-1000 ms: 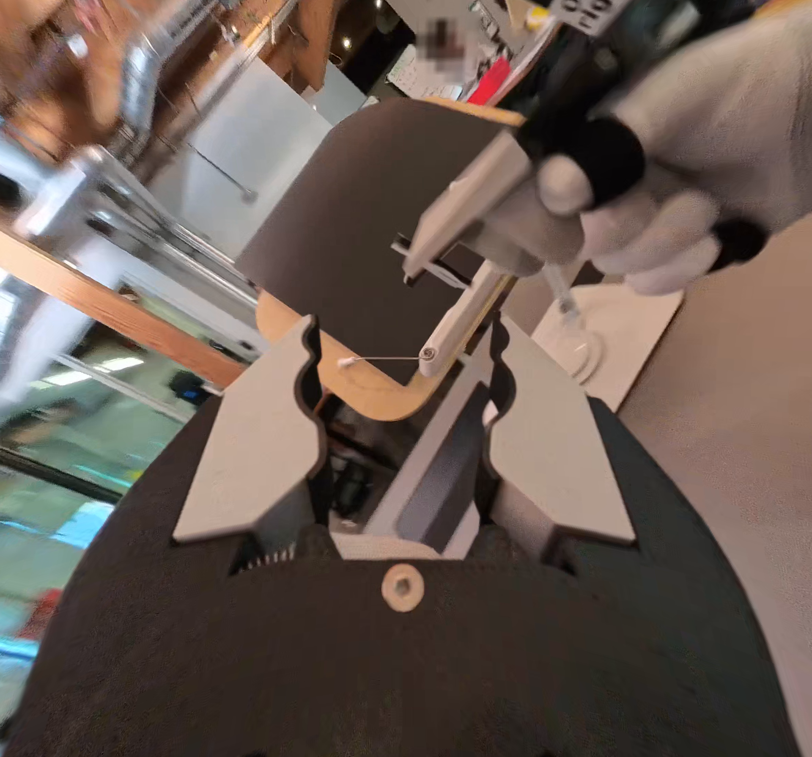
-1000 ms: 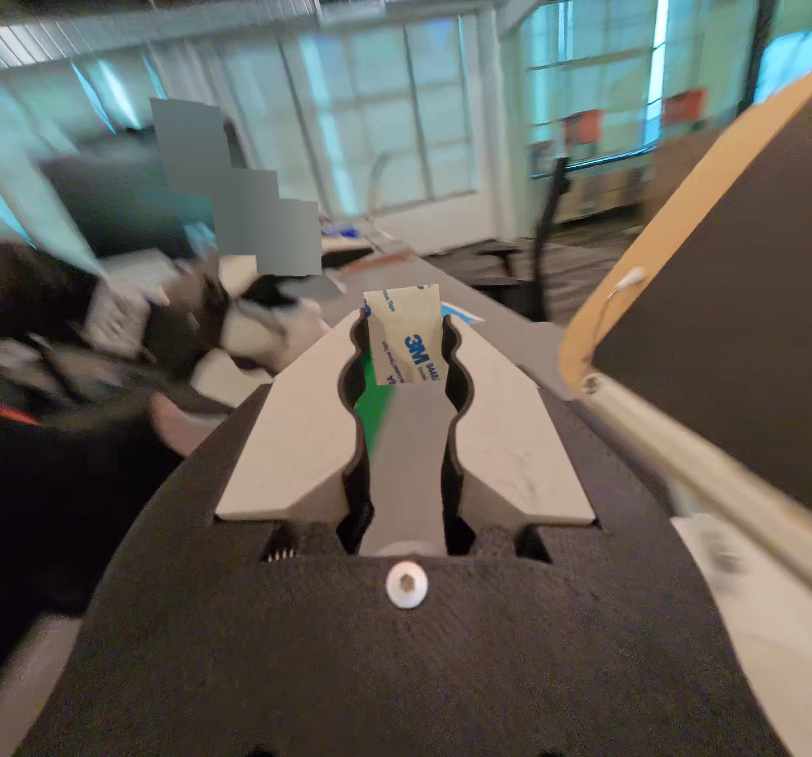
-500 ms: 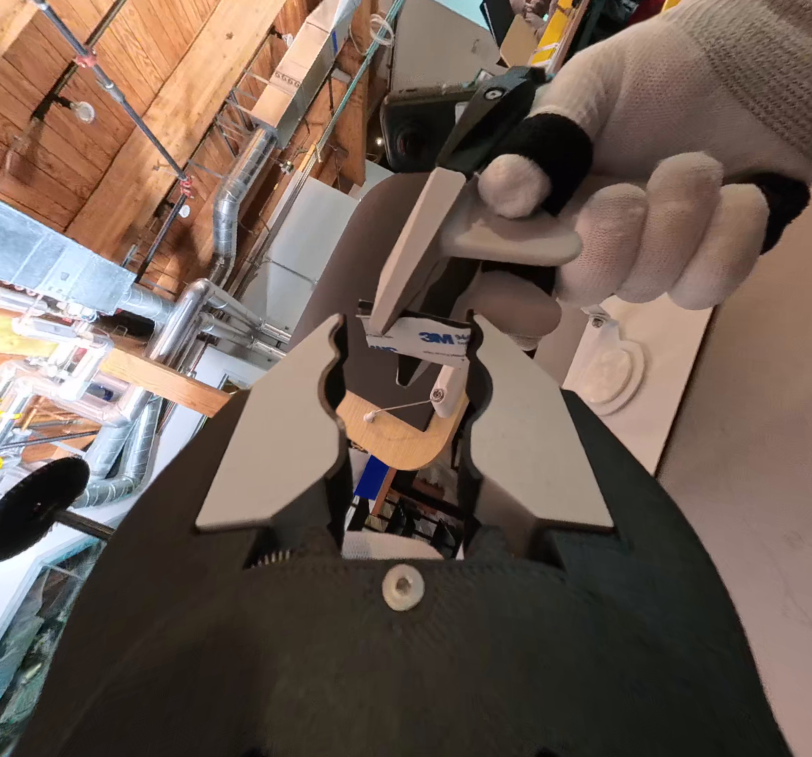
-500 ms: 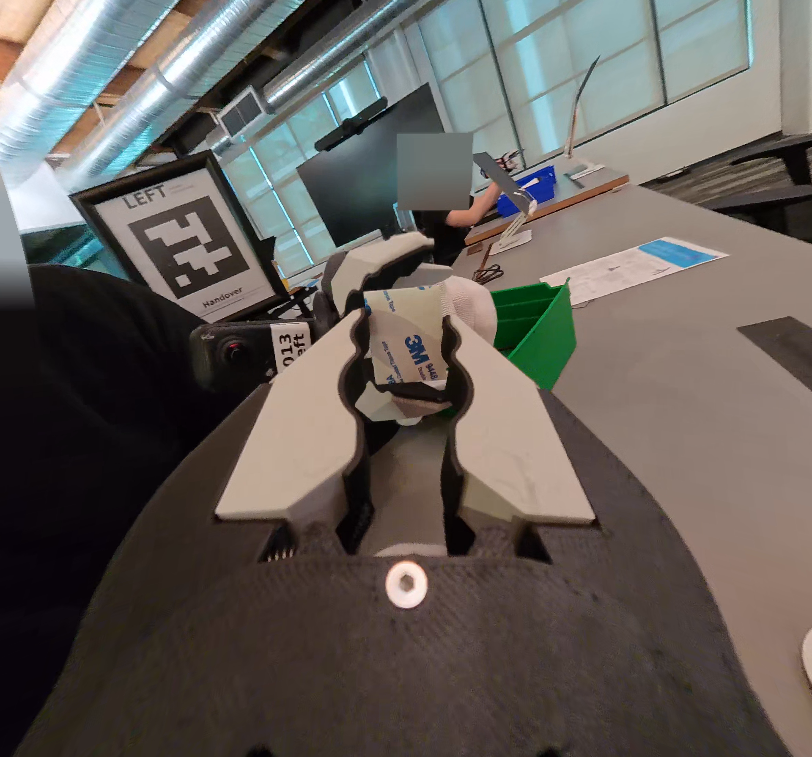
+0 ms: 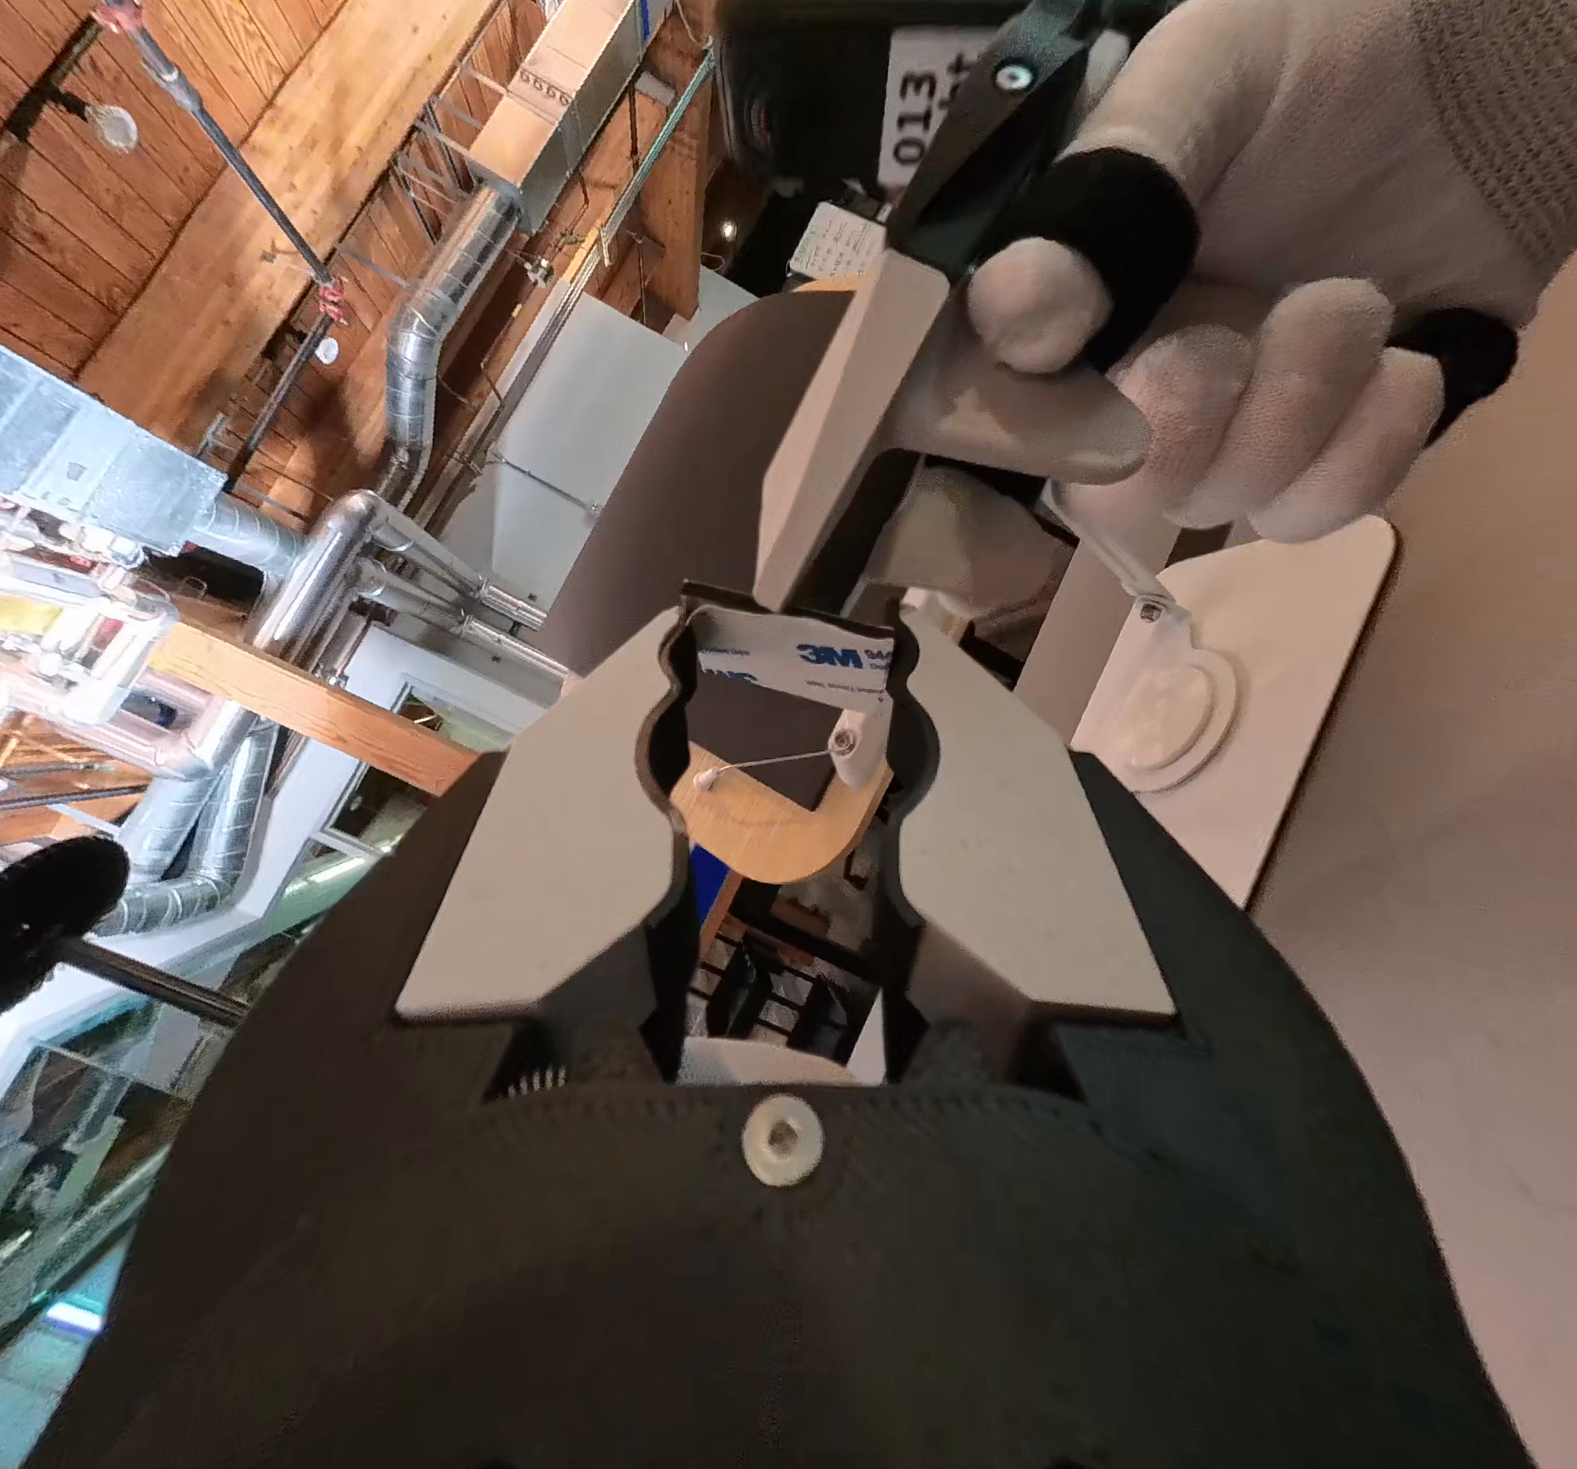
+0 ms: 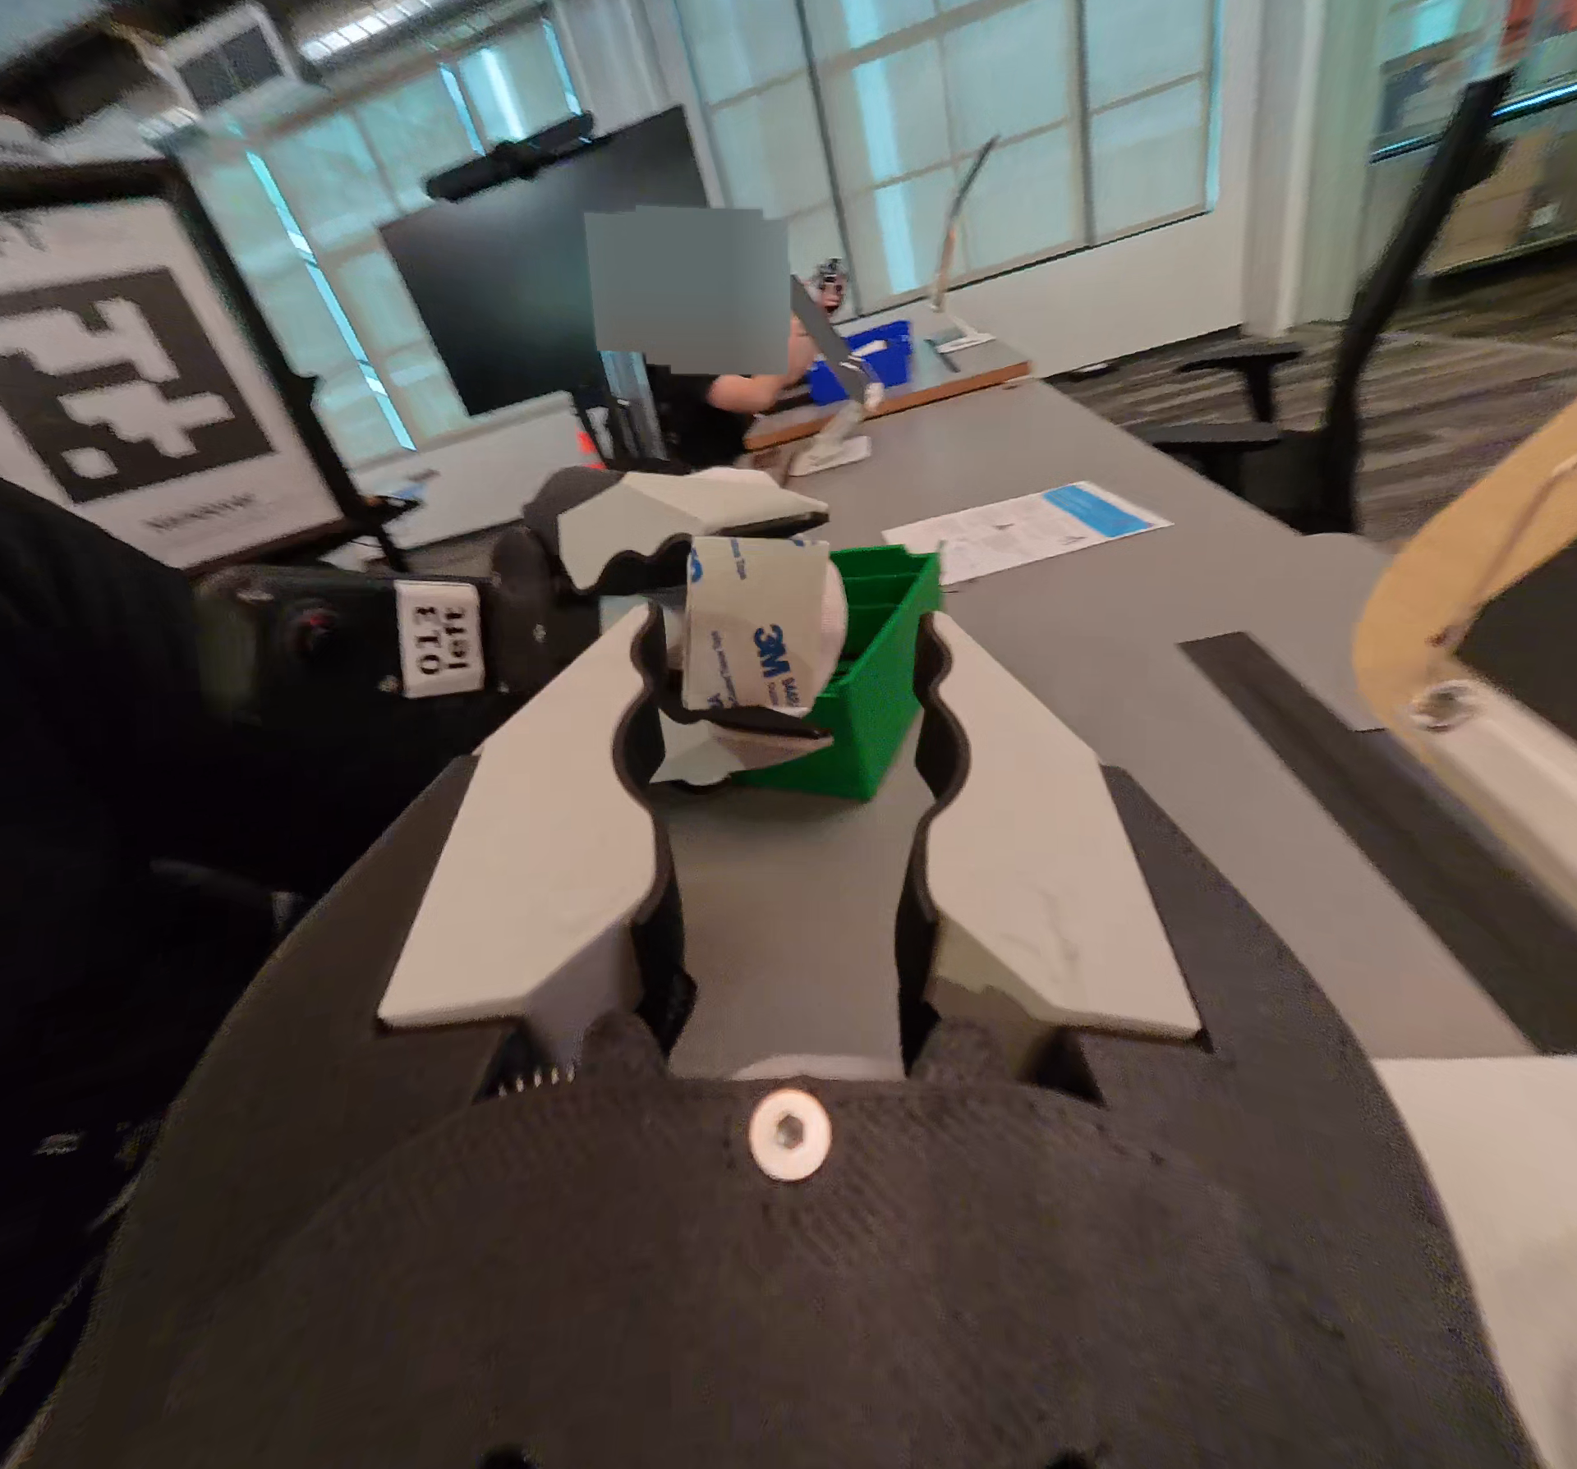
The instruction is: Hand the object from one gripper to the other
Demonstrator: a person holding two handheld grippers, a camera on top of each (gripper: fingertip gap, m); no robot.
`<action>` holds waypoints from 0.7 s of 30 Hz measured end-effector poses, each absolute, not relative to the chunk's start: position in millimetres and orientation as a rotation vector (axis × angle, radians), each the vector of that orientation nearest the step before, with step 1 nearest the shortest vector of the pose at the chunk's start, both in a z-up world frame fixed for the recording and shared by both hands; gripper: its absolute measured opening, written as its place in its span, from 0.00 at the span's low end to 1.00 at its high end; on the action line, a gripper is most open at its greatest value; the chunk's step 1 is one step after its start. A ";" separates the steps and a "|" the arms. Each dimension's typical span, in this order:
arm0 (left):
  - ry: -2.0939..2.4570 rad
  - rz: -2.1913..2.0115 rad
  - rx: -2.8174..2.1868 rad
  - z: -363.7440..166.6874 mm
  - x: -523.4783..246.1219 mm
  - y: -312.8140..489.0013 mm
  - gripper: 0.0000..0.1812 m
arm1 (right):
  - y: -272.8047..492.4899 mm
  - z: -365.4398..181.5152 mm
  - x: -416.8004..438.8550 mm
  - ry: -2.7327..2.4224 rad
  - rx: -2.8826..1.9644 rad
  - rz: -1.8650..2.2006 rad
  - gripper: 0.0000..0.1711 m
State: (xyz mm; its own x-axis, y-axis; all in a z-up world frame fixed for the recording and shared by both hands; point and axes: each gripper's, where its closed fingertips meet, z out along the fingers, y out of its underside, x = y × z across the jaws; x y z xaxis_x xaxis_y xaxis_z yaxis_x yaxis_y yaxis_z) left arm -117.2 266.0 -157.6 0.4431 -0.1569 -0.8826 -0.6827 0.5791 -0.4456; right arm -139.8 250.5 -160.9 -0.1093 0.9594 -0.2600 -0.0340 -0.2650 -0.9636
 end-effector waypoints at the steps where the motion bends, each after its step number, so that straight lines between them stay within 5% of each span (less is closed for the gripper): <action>1: 1.089 0.382 -0.939 -157.2 -118.3 266.3 0.23 | 254.7 -160.7 -138.8 -1.116 -1.317 1.423 0.33; 12: 1.364 0.366 -1.260 -193.8 -137.6 267.0 0.23 | 238.2 -159.2 -132.4 -1.486 -0.873 0.322 0.31; 21: 1.358 0.033 -1.512 -210.4 -148.7 259.6 0.23 | 233.6 -176.5 -144.6 -1.583 -0.625 -0.103 0.34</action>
